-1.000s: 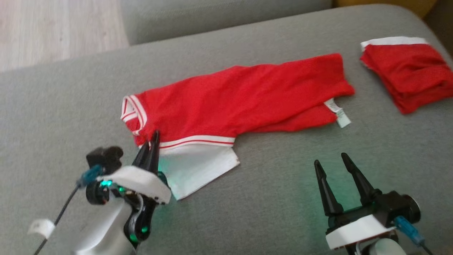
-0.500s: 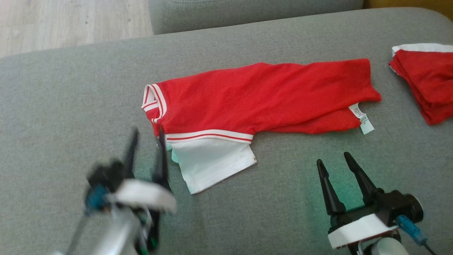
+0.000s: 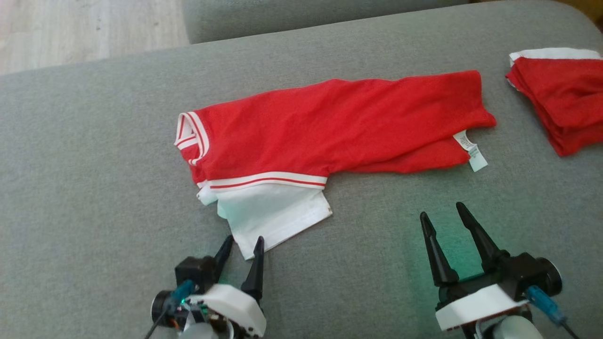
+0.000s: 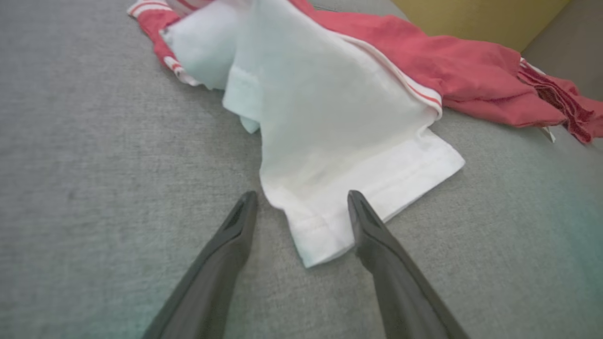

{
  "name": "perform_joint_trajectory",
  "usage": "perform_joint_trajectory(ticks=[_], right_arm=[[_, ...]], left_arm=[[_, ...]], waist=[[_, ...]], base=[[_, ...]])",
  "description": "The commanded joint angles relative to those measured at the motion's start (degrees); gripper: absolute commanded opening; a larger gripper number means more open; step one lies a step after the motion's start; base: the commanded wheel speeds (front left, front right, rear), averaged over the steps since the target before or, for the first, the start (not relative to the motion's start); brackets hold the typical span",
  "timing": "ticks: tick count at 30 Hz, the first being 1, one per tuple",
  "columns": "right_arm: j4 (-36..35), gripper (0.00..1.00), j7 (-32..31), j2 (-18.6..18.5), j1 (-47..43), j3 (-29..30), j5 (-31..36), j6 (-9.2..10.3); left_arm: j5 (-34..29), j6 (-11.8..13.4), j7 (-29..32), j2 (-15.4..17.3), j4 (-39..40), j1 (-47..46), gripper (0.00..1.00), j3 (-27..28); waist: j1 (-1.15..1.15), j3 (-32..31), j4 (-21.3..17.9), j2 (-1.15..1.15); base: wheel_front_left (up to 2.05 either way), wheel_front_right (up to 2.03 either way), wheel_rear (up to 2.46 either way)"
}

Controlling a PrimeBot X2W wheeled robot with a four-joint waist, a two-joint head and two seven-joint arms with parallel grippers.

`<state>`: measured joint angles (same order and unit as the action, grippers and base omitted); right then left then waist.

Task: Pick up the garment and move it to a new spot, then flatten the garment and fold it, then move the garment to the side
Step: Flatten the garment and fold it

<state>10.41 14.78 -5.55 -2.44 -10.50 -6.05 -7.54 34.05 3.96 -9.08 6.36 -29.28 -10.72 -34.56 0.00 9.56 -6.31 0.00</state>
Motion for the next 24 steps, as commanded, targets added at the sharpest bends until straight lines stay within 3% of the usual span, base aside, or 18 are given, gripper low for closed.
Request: perform_joint_trajectory(ticks=[1,2,3,4,5,13,24], right_arm=[[-1.5,1.0,0.2,-0.7,1.9,-1.0,-0.4,0.05],[-1.5,1.0,0.2,-0.7,2.0,-1.0,-0.4,0.05],[-1.4,1.0,0.2,-0.7,2.0,-1.0,-0.4,0.05],[-1.4,1.0,0.2,-0.7,2.0,-1.0,-0.4,0.05],[-1.4,1.0,0.2,-0.6,2.0,-0.9,-0.4,0.05],[-1.6,1.0,0.2,-0.2,1.3,-0.4,-0.3,0.05],[-3.9,1.0,0.2,-0.9,3.2,1.3,-1.2,0.05]], left_arm=[[-0.1,0.2,1.6,-0.1,-0.2,-1.6,1.0,0.9],[0.0,0.5,2.6,-0.1,-0.6,-1.7,1.0,0.7],[0.1,0.9,3.7,-0.1,-1.1,-1.6,0.5,0.6],[0.3,1.3,4.7,-0.1,-1.3,-1.4,0.06,0.5],[0.7,1.4,5.6,-0.1,-1.1,-1.2,0.0,0.4],[1.8,2.6,9.0,1.4,9.1,2.1,0.0,0.0],[1.9,5.4,10.6,8.3,32.8,3.4,0.0,4.6]], waist=[[0.0,0.2,-0.6,0.0],[0.0,0.3,-0.7,0.0],[0.0,0.3,-0.9,0.0],[0.0,0.2,-1.1,0.0],[0.0,0.2,-1.2,0.0],[0.0,-0.3,-1.3,0.0],[0.0,1.7,0.0,0.0]], base=[[0.0,0.0,0.0],[0.0,0.0,0.0],[0.0,0.0,0.0],[0.0,0.0,0.0],[0.0,0.0,0.0],[0.0,0.0,0.0],[0.0,0.0,0.0]])
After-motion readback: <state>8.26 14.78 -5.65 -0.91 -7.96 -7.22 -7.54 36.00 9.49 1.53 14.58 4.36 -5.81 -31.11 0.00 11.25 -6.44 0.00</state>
